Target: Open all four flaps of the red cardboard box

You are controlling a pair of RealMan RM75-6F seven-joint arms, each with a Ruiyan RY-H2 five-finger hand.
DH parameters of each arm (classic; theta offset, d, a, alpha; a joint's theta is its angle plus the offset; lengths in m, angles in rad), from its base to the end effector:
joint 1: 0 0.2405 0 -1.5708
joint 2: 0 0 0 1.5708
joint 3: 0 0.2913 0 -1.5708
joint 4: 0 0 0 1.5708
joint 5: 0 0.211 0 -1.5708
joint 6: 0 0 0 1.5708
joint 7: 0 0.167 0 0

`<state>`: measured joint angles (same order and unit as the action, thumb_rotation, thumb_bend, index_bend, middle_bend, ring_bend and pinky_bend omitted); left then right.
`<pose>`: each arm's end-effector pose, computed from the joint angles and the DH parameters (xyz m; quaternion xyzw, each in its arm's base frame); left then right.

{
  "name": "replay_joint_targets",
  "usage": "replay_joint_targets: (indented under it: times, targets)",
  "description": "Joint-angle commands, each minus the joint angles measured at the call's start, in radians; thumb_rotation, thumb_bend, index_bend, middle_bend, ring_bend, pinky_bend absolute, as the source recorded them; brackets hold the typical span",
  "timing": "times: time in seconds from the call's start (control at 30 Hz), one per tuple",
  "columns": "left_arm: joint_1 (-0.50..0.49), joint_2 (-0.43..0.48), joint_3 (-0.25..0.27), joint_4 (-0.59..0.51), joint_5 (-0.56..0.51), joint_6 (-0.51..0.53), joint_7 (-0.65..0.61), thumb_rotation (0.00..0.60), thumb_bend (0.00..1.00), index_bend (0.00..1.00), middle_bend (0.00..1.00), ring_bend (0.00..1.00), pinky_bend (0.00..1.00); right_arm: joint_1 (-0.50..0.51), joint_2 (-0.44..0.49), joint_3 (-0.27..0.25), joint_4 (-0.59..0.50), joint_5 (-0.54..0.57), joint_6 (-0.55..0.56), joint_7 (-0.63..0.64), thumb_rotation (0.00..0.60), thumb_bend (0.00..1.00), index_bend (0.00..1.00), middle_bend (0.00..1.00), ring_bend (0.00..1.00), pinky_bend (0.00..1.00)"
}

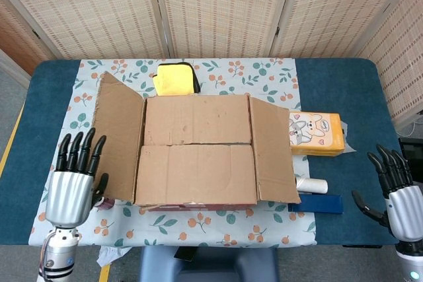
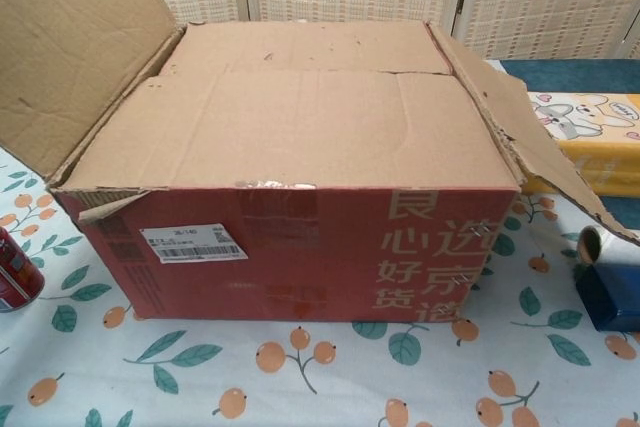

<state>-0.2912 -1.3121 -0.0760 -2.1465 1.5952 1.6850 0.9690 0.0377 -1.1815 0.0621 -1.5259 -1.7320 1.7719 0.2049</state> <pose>-0.1546 0.2316 0.1465 -0.6063 -0.1953 -0.4413 0.6320 -0.3098 -0.1841 0.1884 0.5595 -0.3192 0.5551 0.5263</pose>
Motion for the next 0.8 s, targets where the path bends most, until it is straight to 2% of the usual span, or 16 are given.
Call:
replay_joint_targets:
  times: [0.03,0.2,0.4,0.57,0.73,0.8]
  targets:
    - [0.044,0.049,-0.001,0.054,-0.066,0.024,-0.06,0.6,0.42,0.0,0.02,0.01,0.06,0.01,0.005,-0.018,-0.013,-0.01,-0.033,0.006,0.6,0.38,0.0,0.0,0.0,0.0]
    - [0.079,0.104,-0.001,0.12,-0.124,0.007,-0.226,0.6,0.42,0.0,0.02,0.01,0.06,0.04,0.037,-0.028,-0.065,-0.04,-0.078,-0.002,0.6,0.38,0.0,0.0,0.0,0.0]
    - [0.15,0.138,0.059,0.251,-0.057,0.038,-0.466,0.6,0.42,0.0,0.02,0.0,0.06,0.151,0.162,-0.013,-0.272,-0.043,-0.264,-0.045,0.6,0.38,0.0,0.0,0.0,0.0]
    - [0.211,0.135,0.091,0.362,-0.033,0.076,-0.625,0.6,0.42,0.0,0.02,0.0,0.05,0.295,0.234,0.068,-0.436,0.112,-0.5,-0.086,0.6,0.38,0.0,0.0,0.0,0.0]
    - [0.237,0.127,0.076,0.442,-0.018,0.108,-0.733,0.6,0.42,0.0,0.02,0.0,0.04,0.451,0.225,0.151,-0.475,0.3,-0.72,-0.153,0.6,0.39,0.0,0.0,0.0,0.0]
    - [0.237,0.132,0.07,0.466,-0.019,0.1,-0.774,0.6,0.42,0.0,0.01,0.0,0.04,0.498,0.204,0.173,-0.469,0.365,-0.773,-0.198,0.6,0.39,0.0,0.0,0.0,0.0]
